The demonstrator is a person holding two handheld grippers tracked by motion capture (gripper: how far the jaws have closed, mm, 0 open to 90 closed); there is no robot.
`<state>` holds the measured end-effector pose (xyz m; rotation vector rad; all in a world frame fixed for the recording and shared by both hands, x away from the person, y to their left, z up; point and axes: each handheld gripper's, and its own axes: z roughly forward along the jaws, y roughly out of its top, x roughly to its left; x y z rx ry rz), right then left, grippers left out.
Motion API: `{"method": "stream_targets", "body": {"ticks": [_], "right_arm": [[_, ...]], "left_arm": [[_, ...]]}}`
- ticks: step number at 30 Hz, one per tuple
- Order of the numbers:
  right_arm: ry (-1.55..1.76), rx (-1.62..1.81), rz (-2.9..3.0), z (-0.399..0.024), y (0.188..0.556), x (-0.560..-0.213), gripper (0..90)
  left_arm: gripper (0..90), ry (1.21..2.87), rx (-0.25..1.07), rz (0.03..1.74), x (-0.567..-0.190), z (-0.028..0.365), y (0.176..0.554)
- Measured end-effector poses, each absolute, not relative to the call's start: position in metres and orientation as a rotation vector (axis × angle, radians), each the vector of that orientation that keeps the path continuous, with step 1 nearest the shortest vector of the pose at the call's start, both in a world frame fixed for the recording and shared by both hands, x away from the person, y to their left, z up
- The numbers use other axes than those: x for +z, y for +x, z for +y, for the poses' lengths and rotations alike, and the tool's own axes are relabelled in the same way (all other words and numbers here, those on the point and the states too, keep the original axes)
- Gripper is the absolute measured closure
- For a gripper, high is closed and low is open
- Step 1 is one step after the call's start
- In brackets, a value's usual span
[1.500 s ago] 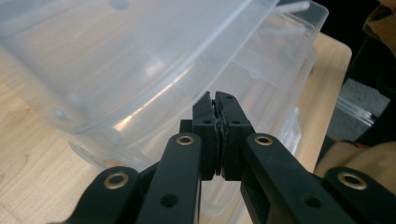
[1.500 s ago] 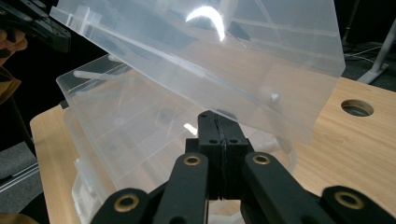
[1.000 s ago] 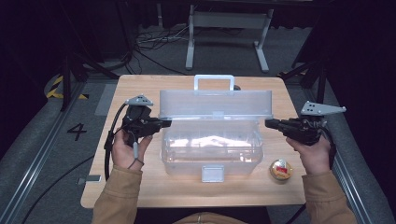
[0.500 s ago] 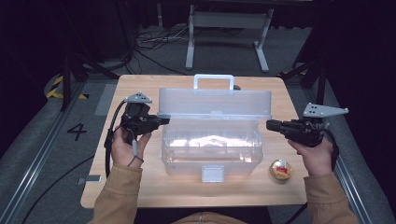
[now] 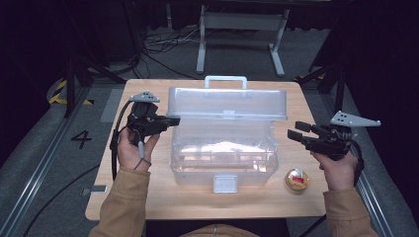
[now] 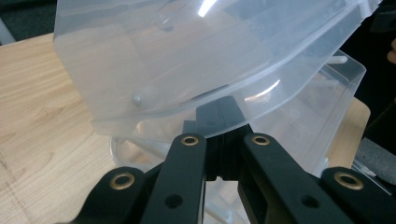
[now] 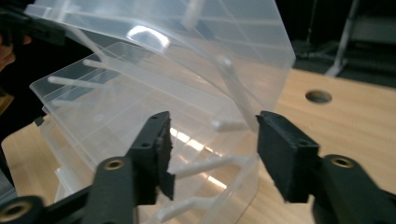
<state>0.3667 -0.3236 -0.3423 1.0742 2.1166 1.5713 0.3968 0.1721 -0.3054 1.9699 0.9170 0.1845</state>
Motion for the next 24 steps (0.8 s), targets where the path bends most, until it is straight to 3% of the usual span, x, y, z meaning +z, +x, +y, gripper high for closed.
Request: {"method": "stream_targets", "body": {"ticks": [7, 17, 24], "right_arm": [[1.187, 1.672, 2.067, -0.328, 0.371, -0.35, 22.1], [1.16, 1.501, 2.025, -0.303, 0.374, -0.337, 37.6], [1.153, 1.404, 1.973, -0.288, 0.386, -0.333, 40.0]], "left_arm": [[89.6, 1.967, 0.185, 0.902, -0.301, 0.172, 0.401], [89.6, 1.957, 0.18, 0.889, -0.298, 0.173, 0.408], [89.6, 1.953, 0.18, 0.884, -0.296, 0.173, 0.412]]}}
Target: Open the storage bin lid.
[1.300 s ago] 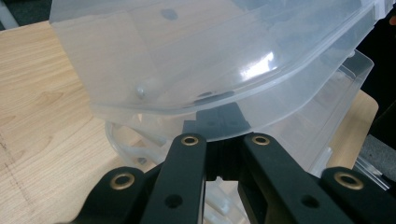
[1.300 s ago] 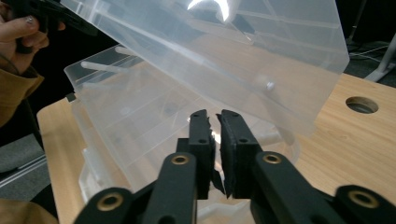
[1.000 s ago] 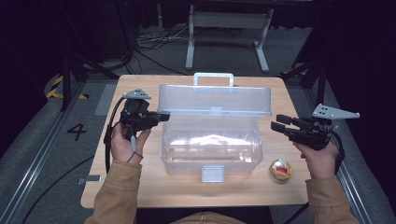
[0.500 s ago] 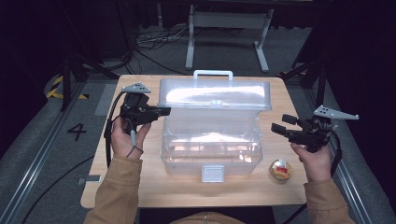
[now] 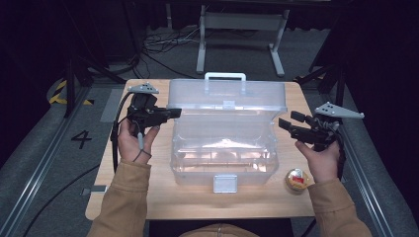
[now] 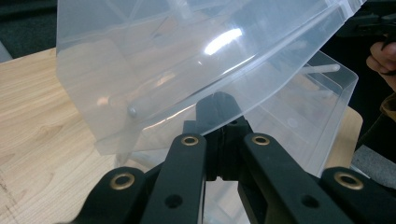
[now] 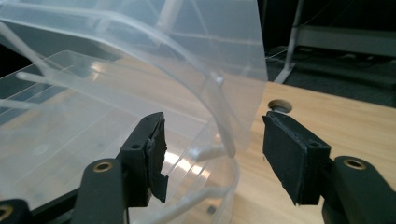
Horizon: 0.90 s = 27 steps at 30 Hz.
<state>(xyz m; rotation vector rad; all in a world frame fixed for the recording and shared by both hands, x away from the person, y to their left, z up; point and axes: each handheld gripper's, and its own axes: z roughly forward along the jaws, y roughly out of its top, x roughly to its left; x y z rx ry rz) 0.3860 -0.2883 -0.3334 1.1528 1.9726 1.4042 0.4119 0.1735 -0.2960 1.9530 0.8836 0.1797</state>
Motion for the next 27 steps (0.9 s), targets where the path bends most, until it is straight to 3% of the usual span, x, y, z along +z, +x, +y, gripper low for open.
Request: {"method": "stream_targets", "body": {"ticks": [18, 27], "right_arm": [[1.142, 1.304, 1.817, -0.255, 0.414, -0.323, 41.5], [1.167, 1.3, 1.753, -0.248, 0.421, -0.324, 49.7]], "left_arm": [[89.6, 1.945, 0.175, 0.868, -0.294, 0.173, 0.419], [89.5, 1.943, 0.172, 0.868, -0.294, 0.173, 0.419]]}}
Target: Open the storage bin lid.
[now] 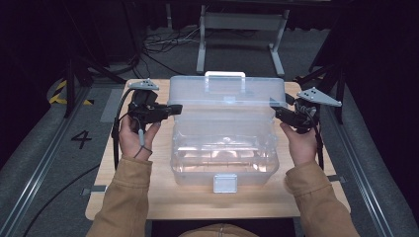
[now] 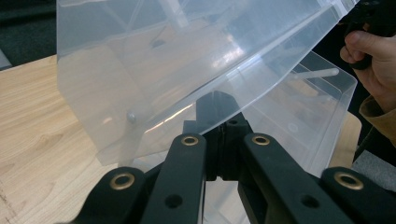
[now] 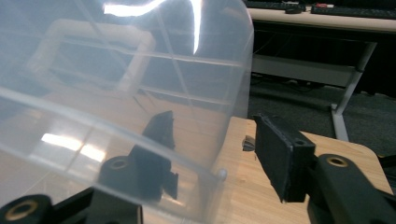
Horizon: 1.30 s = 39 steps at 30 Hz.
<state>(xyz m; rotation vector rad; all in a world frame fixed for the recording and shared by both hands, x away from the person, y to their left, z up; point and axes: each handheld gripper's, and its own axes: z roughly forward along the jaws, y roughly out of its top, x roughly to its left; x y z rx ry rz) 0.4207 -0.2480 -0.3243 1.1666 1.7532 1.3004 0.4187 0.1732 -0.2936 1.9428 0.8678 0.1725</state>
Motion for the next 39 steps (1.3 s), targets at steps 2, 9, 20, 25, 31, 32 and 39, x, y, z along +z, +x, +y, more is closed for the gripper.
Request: {"method": "stream_targets", "body": {"ticks": [2, 9, 20, 25, 31, 32, 39], "right_arm": [[1.171, 1.296, 1.731, -0.248, 0.421, -0.324, 52.2], [1.14, 1.239, 1.644, -0.238, 0.417, -0.325, 66.6], [1.179, 1.257, 1.567, -0.236, 0.416, -0.324, 74.1], [1.205, 1.282, 1.525, -0.236, 0.417, -0.323, 78.6], [1.227, 1.285, 1.528, -0.237, 0.423, -0.321, 79.5], [1.233, 1.284, 1.53, -0.237, 0.424, -0.32, 79.5], [1.239, 1.268, 1.541, -0.236, 0.431, -0.317, 80.4]], "left_arm": [[89.6, 1.942, 0.173, 0.87, -0.294, 0.173, 0.418], [89.5, 1.947, 0.169, 0.861, -0.294, 0.172, 0.418], [81.4, 1.995, 0.147, 0.86, -0.299, 0.165, 0.414], [79.7, 1.99, 0.147, 0.858, -0.299, 0.169, 0.408], [78.9, 2.001, 0.115, 0.854, -0.3, 0.175, 0.402], [78.5, 2.003, 0.115, 0.851, -0.299, 0.176, 0.4], [75.9, 2.06, 0.086, 0.81, -0.299, 0.175, 0.387]]}}
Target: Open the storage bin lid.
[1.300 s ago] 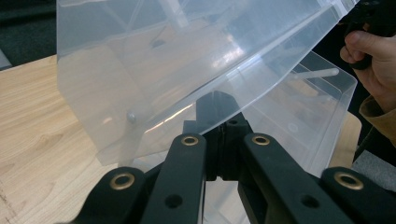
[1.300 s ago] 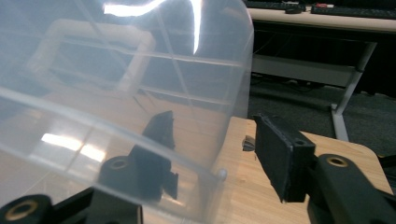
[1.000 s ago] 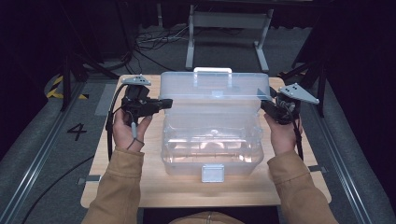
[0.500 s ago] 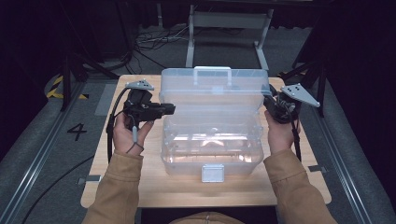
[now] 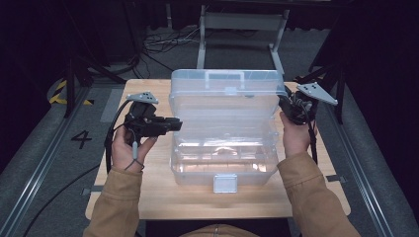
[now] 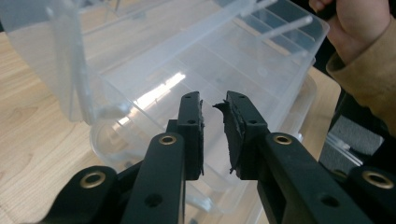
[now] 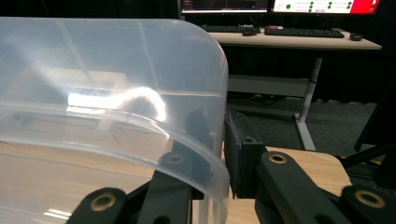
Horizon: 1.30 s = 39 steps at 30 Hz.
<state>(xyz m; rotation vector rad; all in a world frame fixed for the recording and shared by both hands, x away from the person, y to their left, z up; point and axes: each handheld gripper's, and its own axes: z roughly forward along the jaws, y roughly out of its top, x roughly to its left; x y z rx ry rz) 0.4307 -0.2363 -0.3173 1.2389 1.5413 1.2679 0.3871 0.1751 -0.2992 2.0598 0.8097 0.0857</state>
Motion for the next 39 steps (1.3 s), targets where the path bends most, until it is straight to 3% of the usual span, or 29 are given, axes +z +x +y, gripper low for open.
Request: {"method": "stream_targets", "body": {"ticks": [13, 29, 39], "right_arm": [[1.214, 1.225, 1.587, -0.237, 0.441, -0.313, 81.1], [1.208, 1.221, 1.625, -0.239, 0.447, -0.311, 80.0], [1.205, 1.236, 1.631, -0.241, 0.448, -0.311, 79.4]], "left_arm": [[70.9, 2.176, 0.048, 0.713, -0.305, 0.166, 0.361], [64.9, 2.427, -0.09, 0.552, -0.348, 0.135, 0.357], [63.8, 2.528, -0.171, 0.568, -0.375, 0.119, 0.36]]}}
